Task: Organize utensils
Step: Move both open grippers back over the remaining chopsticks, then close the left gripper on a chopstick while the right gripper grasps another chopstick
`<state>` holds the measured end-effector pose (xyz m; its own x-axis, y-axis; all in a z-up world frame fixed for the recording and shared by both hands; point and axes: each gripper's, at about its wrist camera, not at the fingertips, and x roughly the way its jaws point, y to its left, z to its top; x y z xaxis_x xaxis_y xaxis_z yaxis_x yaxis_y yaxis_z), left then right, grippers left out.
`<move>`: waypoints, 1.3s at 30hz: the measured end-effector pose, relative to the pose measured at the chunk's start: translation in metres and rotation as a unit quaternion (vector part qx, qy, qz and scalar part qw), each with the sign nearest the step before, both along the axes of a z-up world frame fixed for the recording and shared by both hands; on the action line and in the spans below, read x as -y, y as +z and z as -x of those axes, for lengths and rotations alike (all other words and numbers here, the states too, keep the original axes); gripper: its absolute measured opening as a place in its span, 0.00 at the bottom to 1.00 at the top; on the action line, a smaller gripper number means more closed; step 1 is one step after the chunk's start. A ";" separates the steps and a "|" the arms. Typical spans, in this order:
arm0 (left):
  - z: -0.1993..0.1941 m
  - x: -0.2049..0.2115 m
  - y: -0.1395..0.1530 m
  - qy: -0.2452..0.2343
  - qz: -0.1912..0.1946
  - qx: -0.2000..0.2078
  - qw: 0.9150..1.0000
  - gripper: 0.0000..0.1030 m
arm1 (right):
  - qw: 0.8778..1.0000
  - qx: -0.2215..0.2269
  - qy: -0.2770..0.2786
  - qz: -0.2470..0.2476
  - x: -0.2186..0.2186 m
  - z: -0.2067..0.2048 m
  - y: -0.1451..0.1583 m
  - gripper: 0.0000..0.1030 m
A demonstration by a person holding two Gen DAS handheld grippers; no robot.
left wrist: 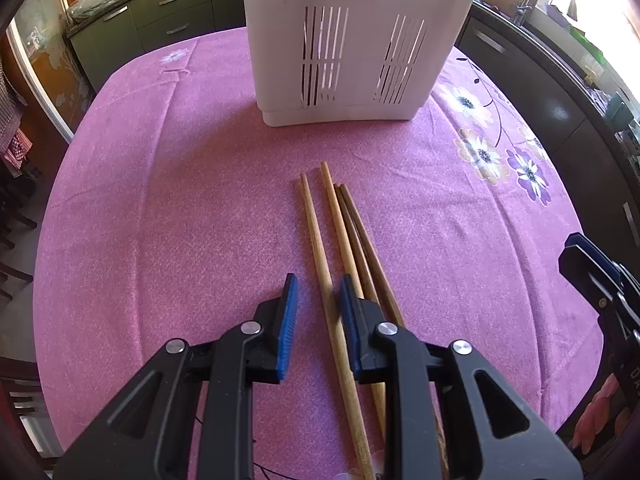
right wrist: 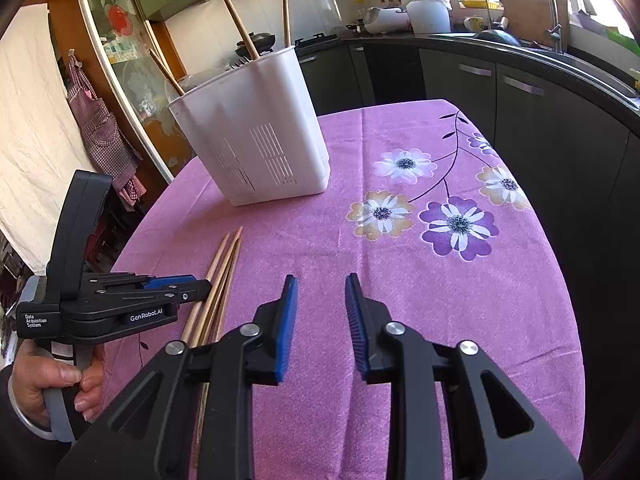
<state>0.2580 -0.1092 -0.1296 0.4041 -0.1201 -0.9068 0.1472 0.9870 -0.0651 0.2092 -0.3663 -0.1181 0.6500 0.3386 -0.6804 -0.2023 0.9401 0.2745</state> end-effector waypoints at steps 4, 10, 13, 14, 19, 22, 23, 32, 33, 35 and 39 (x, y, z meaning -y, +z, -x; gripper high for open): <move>-0.002 -0.006 -0.001 0.000 0.008 -0.001 1.000 0.08 | 1.000 -0.002 0.003 0.002 -0.001 -0.001 -0.001 0.28; 0.009 -0.015 0.009 0.003 0.017 0.019 1.000 0.07 | 1.000 -0.007 0.008 0.005 -0.005 -0.003 -0.004 0.28; 0.019 -0.017 0.021 0.001 0.019 0.040 0.999 0.07 | 1.000 -0.011 0.017 0.010 -0.013 -0.005 -0.005 0.28; 0.023 -0.018 0.025 0.001 0.020 0.048 0.999 0.07 | 1.000 -0.013 0.021 0.012 -0.016 -0.006 -0.006 0.29; 0.041 -0.027 0.045 -0.001 0.032 0.081 0.996 0.07 | 0.999 -0.026 0.043 0.017 -0.032 -0.011 -0.010 0.31; 0.053 -0.037 0.061 0.001 0.040 0.105 0.994 0.07 | 0.998 -0.036 0.058 0.012 -0.042 -0.015 -0.012 0.31; 0.058 -0.040 0.066 0.001 0.040 0.114 0.993 0.07 | 0.997 -0.041 0.064 0.009 -0.045 -0.017 -0.014 0.31; 0.083 -0.061 0.095 0.002 0.049 0.165 0.985 0.07 | 0.989 -0.080 0.121 0.018 -0.087 -0.036 -0.026 0.20; 0.085 -0.062 0.097 0.001 0.050 0.167 0.985 0.07 | 0.989 -0.082 0.124 0.026 -0.092 -0.037 -0.027 0.20; 0.087 -0.064 0.098 0.001 0.051 0.171 0.984 0.07 | 0.987 -0.084 0.128 0.048 -0.102 -0.038 -0.029 0.20; 0.091 -0.066 0.099 -0.003 0.055 0.174 0.983 0.07 | 0.984 -0.083 0.128 0.092 -0.119 -0.039 -0.034 0.20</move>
